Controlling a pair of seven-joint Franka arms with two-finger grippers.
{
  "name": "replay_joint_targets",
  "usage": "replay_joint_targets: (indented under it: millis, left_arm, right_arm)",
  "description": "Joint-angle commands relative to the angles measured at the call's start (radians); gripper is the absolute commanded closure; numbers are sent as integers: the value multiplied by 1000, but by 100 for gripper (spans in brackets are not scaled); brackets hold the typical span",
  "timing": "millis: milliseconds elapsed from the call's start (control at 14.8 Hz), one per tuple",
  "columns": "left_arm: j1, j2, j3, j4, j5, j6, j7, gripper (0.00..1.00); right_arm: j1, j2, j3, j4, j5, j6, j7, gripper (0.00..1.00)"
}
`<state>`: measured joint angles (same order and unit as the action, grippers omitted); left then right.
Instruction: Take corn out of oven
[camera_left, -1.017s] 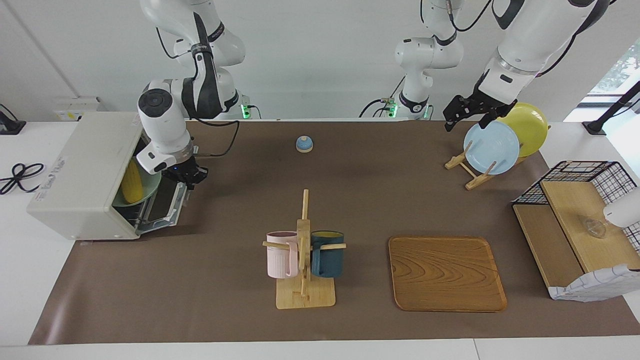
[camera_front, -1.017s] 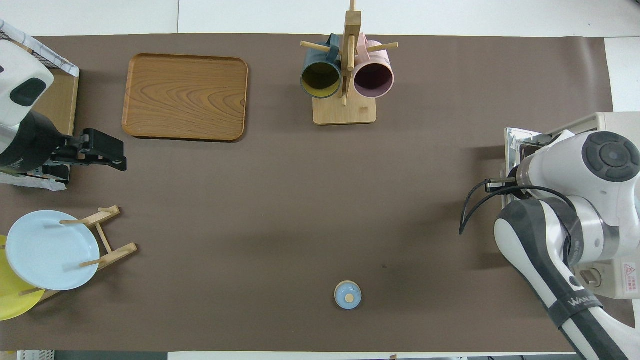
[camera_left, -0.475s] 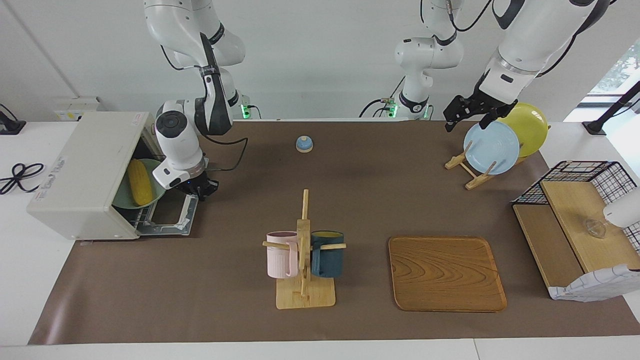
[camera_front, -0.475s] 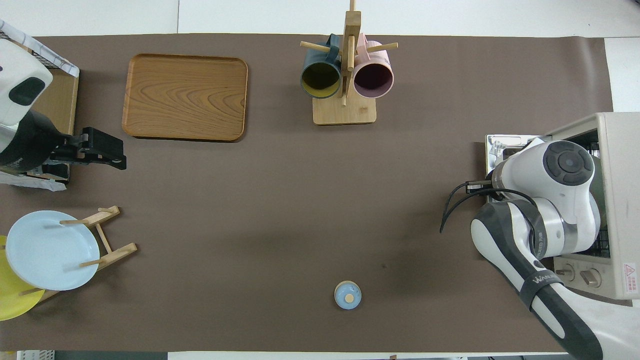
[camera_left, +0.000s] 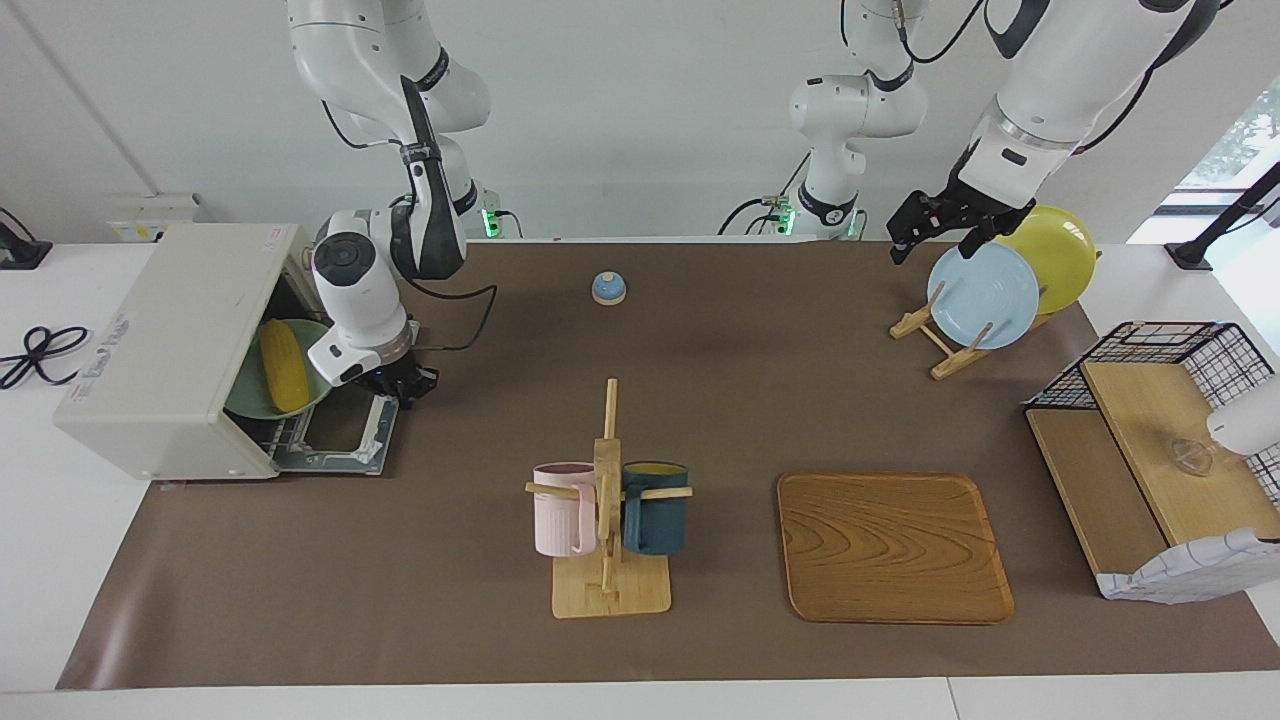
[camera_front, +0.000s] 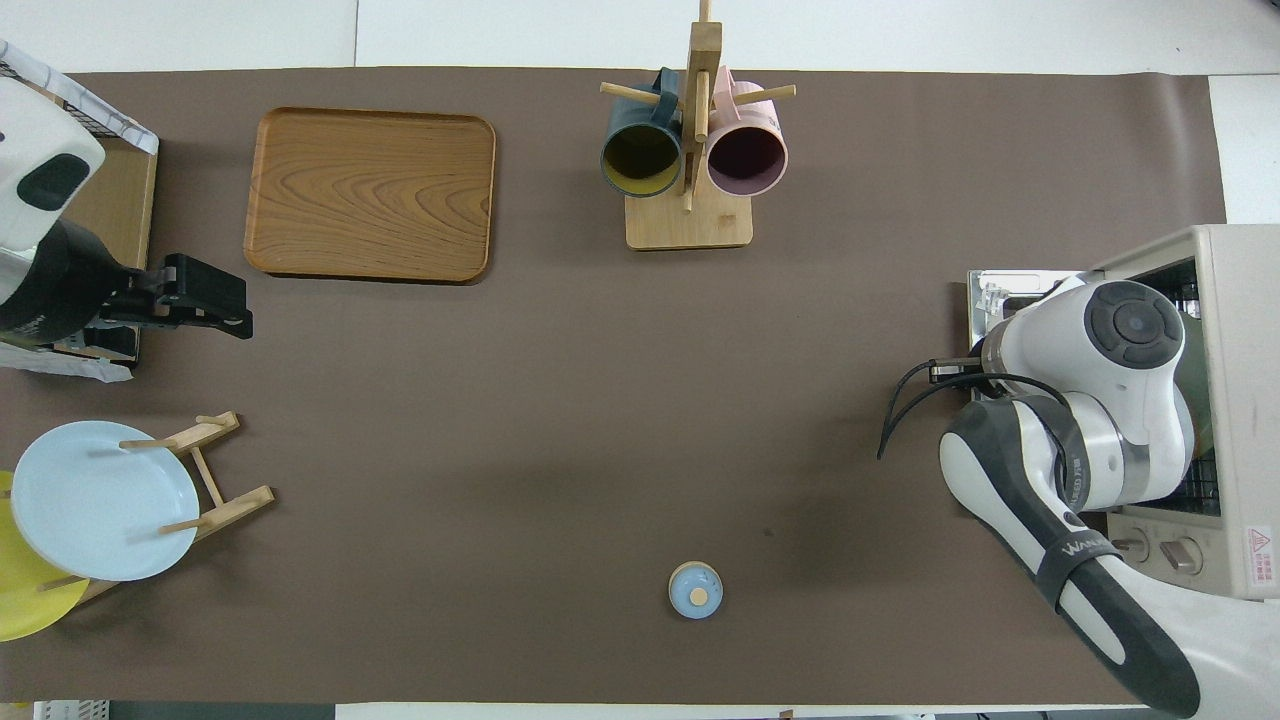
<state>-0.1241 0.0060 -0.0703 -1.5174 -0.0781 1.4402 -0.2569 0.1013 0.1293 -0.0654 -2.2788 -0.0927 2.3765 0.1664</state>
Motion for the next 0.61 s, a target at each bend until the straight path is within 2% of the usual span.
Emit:
replay_joint_targets:
  millis: [0,203,339,542]
  left_arm:
    - [11,-20,-6,-24,-2,23,-5,0]
    - [11,-20,-6,-24,-2,31,-5,0]
    - [11,-20,-6,-24,-2,31,-5,0]
    - [11,-20,-6,-24,-2,32,-5,0]
  right_arm:
    - [0,12,-13,19,46,15,1,100]
    - [55,3,-11,64,99,-61,54,100]
    - [48,-17,-13,117,99,-164,54,100]
    - [35,-75,-22,136,77,-266,51,100]
